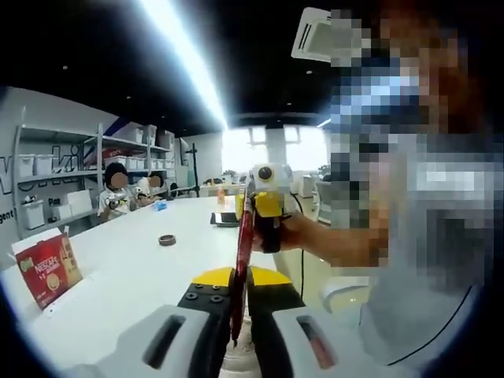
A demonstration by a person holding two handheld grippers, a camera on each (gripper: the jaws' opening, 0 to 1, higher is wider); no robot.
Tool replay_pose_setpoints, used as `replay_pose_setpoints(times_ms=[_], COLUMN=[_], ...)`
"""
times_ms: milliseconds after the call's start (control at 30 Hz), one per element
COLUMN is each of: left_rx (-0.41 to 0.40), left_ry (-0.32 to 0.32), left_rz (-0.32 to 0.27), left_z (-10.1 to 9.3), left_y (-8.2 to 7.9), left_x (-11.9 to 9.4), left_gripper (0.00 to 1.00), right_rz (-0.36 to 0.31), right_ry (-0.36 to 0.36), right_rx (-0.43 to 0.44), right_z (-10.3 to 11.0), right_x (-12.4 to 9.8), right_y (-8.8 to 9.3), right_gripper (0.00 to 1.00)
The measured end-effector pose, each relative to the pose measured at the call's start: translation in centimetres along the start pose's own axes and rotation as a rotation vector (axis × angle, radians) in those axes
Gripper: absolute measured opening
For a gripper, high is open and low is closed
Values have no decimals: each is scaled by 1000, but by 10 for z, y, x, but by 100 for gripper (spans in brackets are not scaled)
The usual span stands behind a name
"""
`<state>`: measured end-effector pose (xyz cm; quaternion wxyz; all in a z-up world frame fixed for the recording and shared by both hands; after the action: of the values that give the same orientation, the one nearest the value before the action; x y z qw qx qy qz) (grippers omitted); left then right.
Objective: Tear open the coffee pouch, take out the coffee, and pour the coffee from the pouch into the cup
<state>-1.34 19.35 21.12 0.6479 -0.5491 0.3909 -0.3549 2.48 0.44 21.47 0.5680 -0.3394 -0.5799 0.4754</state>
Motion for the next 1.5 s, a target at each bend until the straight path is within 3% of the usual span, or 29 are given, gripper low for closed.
replay_pose_setpoints(times_ms=[333,433,733,867,933,967,1033,1067,1200,1267,1400,1500], left_rx=[18,-15,-57,-64,-93,-102,-128,-133,-133,-136,-148,-142], left_ry=[29,3,-189,-295,-374,-403,-436,-454,-507,-514,-526,-523], left_rz=[68,14,-163,-195,-203,-201,-196,-192,-171,-174,-191,-190], left_z=[-5,-3,-12,-17,-20,-21,-23,-24,-33,-38,-47,-51], left_y=[7,3,6,10,15,17,22,24,32,35,37,37], left_x=[16,8,-28,-47,-63,-68,-74,-78,-81,-80,-76,-72], left_gripper=[15,16,20,22,22,21,21,21,21,21,21,21], right_rz=[-167,-189,-250,-241,-302,-304,-231,-225,-274,-188,-256,-168], right_ry=[77,90,92,104,94,96,128,130,111,156,124,154], right_rx=[75,104,76,70,58,53,31,21,27,10,24,-21], right_z=[4,4,6,7,9,9,5,5,10,6,11,7], right_x=[-37,-42,-42,-43,-45,-45,-44,-42,-44,-44,-46,-44], right_y=[31,39,41,50,43,43,48,49,44,51,44,47], right_gripper=[4,4,3,3,3,3,3,3,3,3,3,3])
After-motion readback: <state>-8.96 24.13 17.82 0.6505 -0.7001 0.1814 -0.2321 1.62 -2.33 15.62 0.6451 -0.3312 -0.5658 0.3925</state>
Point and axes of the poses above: the point that each gripper's makers call its tool centre point, and the gripper's own axes: x roughly forward along the fingers, z roughly to its left, y roughly out of its underside, the point moved 8 cm from there along -x, roughly backward along the fingers, and after that the axes turned 2 degrees about x, right-handed, at the moved point
